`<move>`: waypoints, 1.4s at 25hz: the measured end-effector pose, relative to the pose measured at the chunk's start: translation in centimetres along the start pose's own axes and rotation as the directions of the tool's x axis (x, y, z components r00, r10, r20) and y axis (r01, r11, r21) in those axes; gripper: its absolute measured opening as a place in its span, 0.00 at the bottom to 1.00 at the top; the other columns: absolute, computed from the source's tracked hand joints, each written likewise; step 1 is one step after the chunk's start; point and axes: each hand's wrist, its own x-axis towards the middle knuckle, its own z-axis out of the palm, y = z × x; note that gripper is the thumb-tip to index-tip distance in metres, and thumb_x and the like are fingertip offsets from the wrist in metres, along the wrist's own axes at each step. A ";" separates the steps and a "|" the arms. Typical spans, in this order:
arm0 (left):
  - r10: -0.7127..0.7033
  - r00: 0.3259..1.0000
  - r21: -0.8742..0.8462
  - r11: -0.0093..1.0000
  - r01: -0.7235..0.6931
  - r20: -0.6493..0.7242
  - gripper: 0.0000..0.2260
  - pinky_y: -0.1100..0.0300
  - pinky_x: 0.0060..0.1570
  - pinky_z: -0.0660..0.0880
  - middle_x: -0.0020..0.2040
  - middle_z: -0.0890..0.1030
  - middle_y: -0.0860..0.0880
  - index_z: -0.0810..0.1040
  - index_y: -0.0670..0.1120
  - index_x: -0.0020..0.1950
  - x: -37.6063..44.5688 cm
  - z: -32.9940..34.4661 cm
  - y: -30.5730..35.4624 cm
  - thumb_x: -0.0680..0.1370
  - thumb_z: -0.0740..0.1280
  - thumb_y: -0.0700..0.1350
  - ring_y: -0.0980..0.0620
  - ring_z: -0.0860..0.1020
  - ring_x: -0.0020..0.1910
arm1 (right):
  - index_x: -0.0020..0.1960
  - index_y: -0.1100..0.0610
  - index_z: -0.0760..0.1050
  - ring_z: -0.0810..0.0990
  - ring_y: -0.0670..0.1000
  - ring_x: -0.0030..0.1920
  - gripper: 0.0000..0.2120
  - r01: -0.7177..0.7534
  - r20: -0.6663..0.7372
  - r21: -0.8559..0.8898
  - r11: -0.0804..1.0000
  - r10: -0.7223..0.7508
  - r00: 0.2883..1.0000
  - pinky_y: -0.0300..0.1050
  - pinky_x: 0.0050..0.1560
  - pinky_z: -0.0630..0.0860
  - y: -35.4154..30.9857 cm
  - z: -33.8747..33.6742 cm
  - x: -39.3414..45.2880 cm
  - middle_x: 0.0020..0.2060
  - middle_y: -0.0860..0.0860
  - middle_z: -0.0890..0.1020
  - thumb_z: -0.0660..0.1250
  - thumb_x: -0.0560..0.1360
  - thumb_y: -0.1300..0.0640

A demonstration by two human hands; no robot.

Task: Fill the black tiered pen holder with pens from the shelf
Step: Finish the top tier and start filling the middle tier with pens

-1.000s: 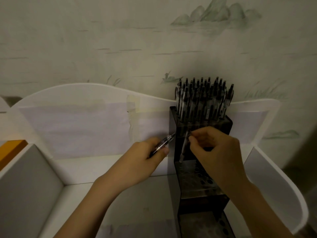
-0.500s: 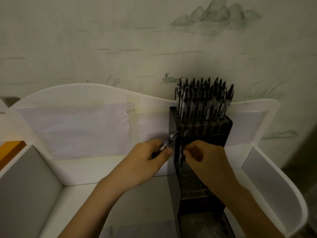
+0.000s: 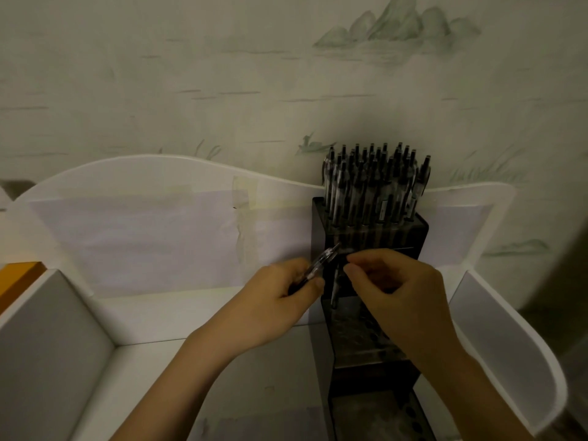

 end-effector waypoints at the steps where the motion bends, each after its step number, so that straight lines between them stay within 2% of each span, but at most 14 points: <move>1: 0.003 1.000 -0.022 1.000 -0.003 0.014 0.11 0.58 0.32 0.67 0.32 0.71 0.49 0.76 0.41 0.46 0.1 0.2 0.2 0.81 0.62 0.48 0.56 0.68 0.29 | 0.50 0.53 0.84 0.83 0.45 0.39 0.10 -0.010 0.019 0.047 0.999 0.009 1.000 0.37 0.41 0.81 -0.5 -0.1 0.0 0.38 0.42 0.85 0.72 0.71 0.50; 4: 0.020 0.999 -0.063 0.998 -0.017 0.049 0.10 0.54 0.33 0.69 0.32 0.73 0.47 0.76 0.41 0.46 0.3 0.7 0.8 0.81 0.63 0.46 0.54 0.71 0.29 | 0.47 0.52 0.84 0.84 0.47 0.39 0.14 -0.081 0.090 0.182 0.980 0.065 0.994 0.39 0.41 0.81 -1.7 -0.3 -0.1 0.38 0.43 0.85 0.70 0.67 0.44; 6: 0.034 0.998 -0.066 0.997 -0.031 0.046 0.08 0.56 0.32 0.74 0.31 0.75 0.49 0.76 0.45 0.43 0.4 0.9 1.1 0.80 0.65 0.46 0.54 0.75 0.28 | 0.45 0.53 0.84 0.84 0.46 0.39 0.14 -0.143 0.095 0.256 0.956 0.122 0.988 0.37 0.41 0.81 -1.9 -0.3 0.0 0.37 0.45 0.86 0.72 0.66 0.44; 10: 0.025 0.999 -0.076 0.997 -0.022 0.046 0.05 0.61 0.32 0.79 0.34 0.79 0.48 0.77 0.51 0.42 0.6 1.4 1.4 0.78 0.69 0.47 0.52 0.81 0.30 | 0.43 0.54 0.84 0.84 0.44 0.35 0.08 -0.242 0.091 0.333 0.911 0.224 0.970 0.32 0.35 0.77 -1.6 -0.8 0.2 0.35 0.47 0.86 0.73 0.66 0.52; 12: 0.012 0.999 -0.072 0.997 -0.009 0.047 0.04 0.62 0.32 0.78 0.35 0.79 0.49 0.78 0.51 0.43 0.7 1.5 1.4 0.77 0.70 0.48 0.53 0.82 0.30 | 0.44 0.54 0.84 0.84 0.46 0.35 0.04 -0.299 0.132 0.394 0.869 0.269 0.954 0.33 0.36 0.78 -1.4 -1.3 0.3 0.36 0.50 0.86 0.73 0.69 0.58; 14: 0.005 0.999 -0.056 0.998 -0.002 0.046 0.04 0.62 0.32 0.78 0.34 0.80 0.51 0.78 0.51 0.44 0.7 1.4 1.4 0.77 0.70 0.49 0.53 0.82 0.29 | 0.46 0.54 0.85 0.85 0.50 0.37 0.06 -0.336 0.142 0.434 0.836 0.305 0.942 0.36 0.38 0.80 -1.2 -1.9 0.5 0.38 0.52 0.87 0.72 0.71 0.62; 16: -0.011 1.000 -0.047 0.999 0.013 0.029 0.04 0.62 0.31 0.77 0.34 0.79 0.52 0.79 0.50 0.44 0.7 1.3 1.3 0.77 0.70 0.49 0.53 0.81 0.29 | 0.44 0.53 0.86 0.86 0.52 0.39 0.06 -0.351 0.106 0.472 0.808 0.344 0.933 0.37 0.39 0.80 -1.1 -2.6 0.9 0.39 0.54 0.87 0.74 0.70 0.62; 18: -0.015 1.000 -0.025 1.000 0.015 0.004 0.05 0.61 0.30 0.77 0.33 0.77 0.52 0.78 0.48 0.44 0.6 1.2 1.3 0.77 0.70 0.48 0.53 0.80 0.28 | 0.42 0.53 0.86 0.86 0.52 0.38 0.06 -0.341 0.060 0.539 0.771 0.368 0.928 0.38 0.40 0.80 -1.2 -3.3 1.5 0.39 0.54 0.87 0.76 0.65 0.57; 21: -0.022 1.000 0.064 0.998 0.022 -0.002 0.05 0.55 0.36 0.78 0.35 0.78 0.50 0.78 0.51 0.43 0.6 1.0 1.2 0.77 0.69 0.50 0.50 0.79 0.30 | 0.41 0.51 0.86 0.85 0.51 0.37 0.08 -0.257 -0.061 0.567 0.782 0.351 0.934 0.38 0.41 0.80 -1.3 -4.0 2.0 0.37 0.54 0.86 0.77 0.63 0.53; 23: -0.048 0.999 0.084 0.995 0.048 0.001 0.03 0.59 0.36 0.77 0.37 0.79 0.50 0.78 0.53 0.45 0.5 0.9 1.0 0.77 0.69 0.50 0.54 0.78 0.30 | 0.42 0.49 0.86 0.85 0.51 0.36 0.04 -0.157 -0.159 0.522 0.838 0.276 0.948 0.38 0.41 0.80 -1.5 -4.4 2.4 0.36 0.52 0.86 0.76 0.68 0.56; 25: -0.066 0.998 0.083 0.994 0.065 0.001 0.03 0.66 0.33 0.75 0.37 0.80 0.51 0.79 0.53 0.47 0.4 0.8 0.9 0.77 0.69 0.50 0.58 0.78 0.29 | 0.43 0.45 0.86 0.85 0.48 0.37 0.08 -0.033 -0.231 0.392 0.920 0.133 0.964 0.36 0.41 0.80 -1.6 -4.7 2.4 0.36 0.47 0.86 0.74 0.72 0.59; 28: -0.071 0.997 0.079 0.994 0.071 -0.002 0.03 0.67 0.33 0.74 0.35 0.80 0.51 0.79 0.52 0.48 0.3 0.6 0.8 0.77 0.70 0.50 0.58 0.79 0.28 | 0.47 0.42 0.83 0.85 0.42 0.40 0.09 0.069 -0.206 0.167 0.984 -0.033 0.978 0.31 0.44 0.79 -1.5 -4.4 2.1 0.39 0.39 0.86 0.73 0.74 0.57; 32: -0.077 0.997 0.096 0.992 0.076 0.001 0.03 0.66 0.32 0.74 0.36 0.81 0.50 0.79 0.53 0.47 0.2 0.5 0.9 0.76 0.70 0.50 0.54 0.80 0.30 | 0.52 0.49 0.82 0.84 0.40 0.44 0.08 0.066 -0.133 0.008 0.998 -0.064 0.989 0.32 0.48 0.79 0.1 -2.6 1.3 0.42 0.41 0.85 0.72 0.73 0.58; 35: -0.092 0.995 0.079 0.993 0.090 0.024 0.03 0.68 0.32 0.73 0.36 0.81 0.50 0.80 0.52 0.47 0.1 0.5 1.0 0.76 0.70 0.49 0.55 0.80 0.29 | 0.52 0.50 0.81 0.84 0.41 0.43 0.09 0.055 -0.136 -0.001 0.998 -0.055 0.989 0.31 0.48 0.78 1.1 -1.6 0.9 0.41 0.43 0.84 0.72 0.73 0.60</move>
